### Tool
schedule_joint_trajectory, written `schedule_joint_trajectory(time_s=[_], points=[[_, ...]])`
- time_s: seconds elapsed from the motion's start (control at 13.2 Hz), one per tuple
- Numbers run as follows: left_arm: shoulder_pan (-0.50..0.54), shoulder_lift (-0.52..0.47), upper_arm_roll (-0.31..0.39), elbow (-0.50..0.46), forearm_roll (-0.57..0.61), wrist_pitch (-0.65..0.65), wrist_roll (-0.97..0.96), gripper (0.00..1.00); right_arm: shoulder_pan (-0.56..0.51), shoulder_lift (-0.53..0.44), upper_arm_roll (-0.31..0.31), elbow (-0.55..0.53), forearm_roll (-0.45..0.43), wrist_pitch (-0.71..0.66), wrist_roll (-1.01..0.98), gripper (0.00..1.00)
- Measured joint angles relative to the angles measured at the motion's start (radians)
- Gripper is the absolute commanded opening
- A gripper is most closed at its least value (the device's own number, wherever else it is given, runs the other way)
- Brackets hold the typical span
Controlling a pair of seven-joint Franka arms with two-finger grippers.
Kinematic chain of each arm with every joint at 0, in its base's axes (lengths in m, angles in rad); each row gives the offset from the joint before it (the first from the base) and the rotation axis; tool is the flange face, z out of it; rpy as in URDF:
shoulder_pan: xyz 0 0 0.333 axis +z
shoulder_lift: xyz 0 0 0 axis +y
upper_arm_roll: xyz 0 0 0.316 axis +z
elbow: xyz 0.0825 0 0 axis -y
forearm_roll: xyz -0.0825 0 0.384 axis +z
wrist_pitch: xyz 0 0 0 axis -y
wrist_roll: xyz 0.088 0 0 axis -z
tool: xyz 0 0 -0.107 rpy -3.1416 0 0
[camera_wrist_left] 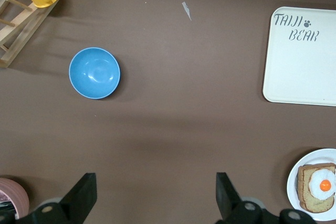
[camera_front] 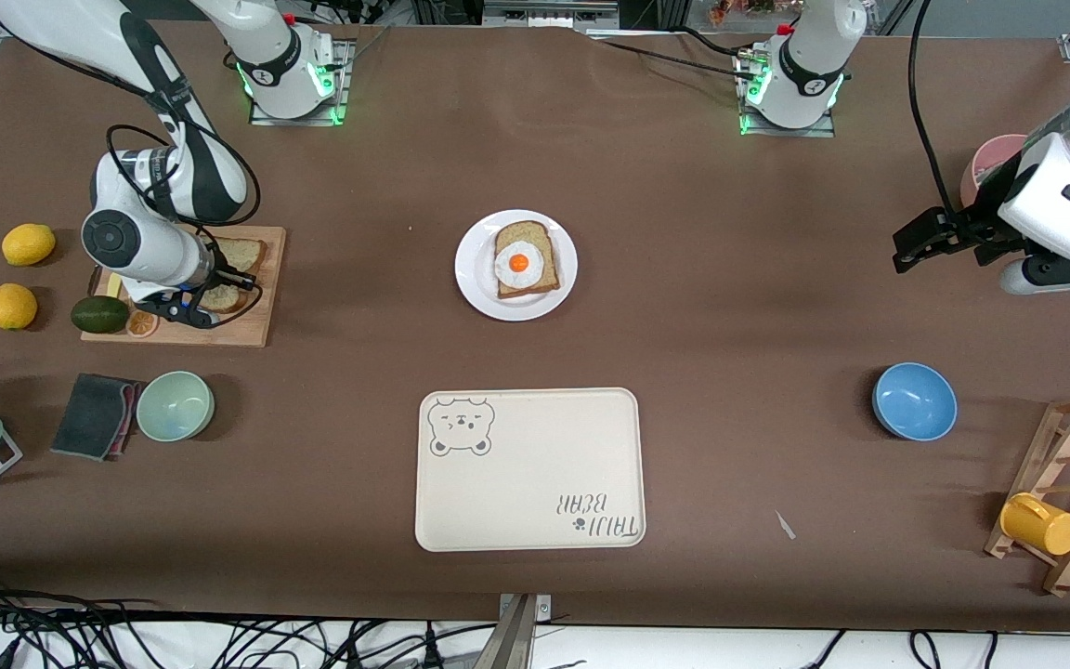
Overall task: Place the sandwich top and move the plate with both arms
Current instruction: 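Close the right gripper on the bread slice edge and lift it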
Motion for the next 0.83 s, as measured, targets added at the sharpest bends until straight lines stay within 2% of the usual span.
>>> schedule_joint_trajectory(time_s=[0.15,0.53,0.68,0.83], points=[[0.000,0.000,0.000,0.000,0.000,0.000,0.000,1.00,0.001,-0.006,0.011,0.027,-0.008,-0.058,0.000,0.00],[0.000,0.000,0.000,0.000,0.000,0.000,0.000,1.00,0.002,-0.086,0.089,0.221,-0.025,-0.375,0.001,0.00],[0.000,0.000,0.000,0.000,0.000,0.000,0.000,1.00,0.003,-0.096,0.135,0.283,-0.025,-0.437,0.005,0.00],[0.000,0.000,0.000,0.000,0.000,0.000,0.000,1.00,0.004,-0.092,0.159,0.297,-0.025,-0.441,0.011,0.00]])
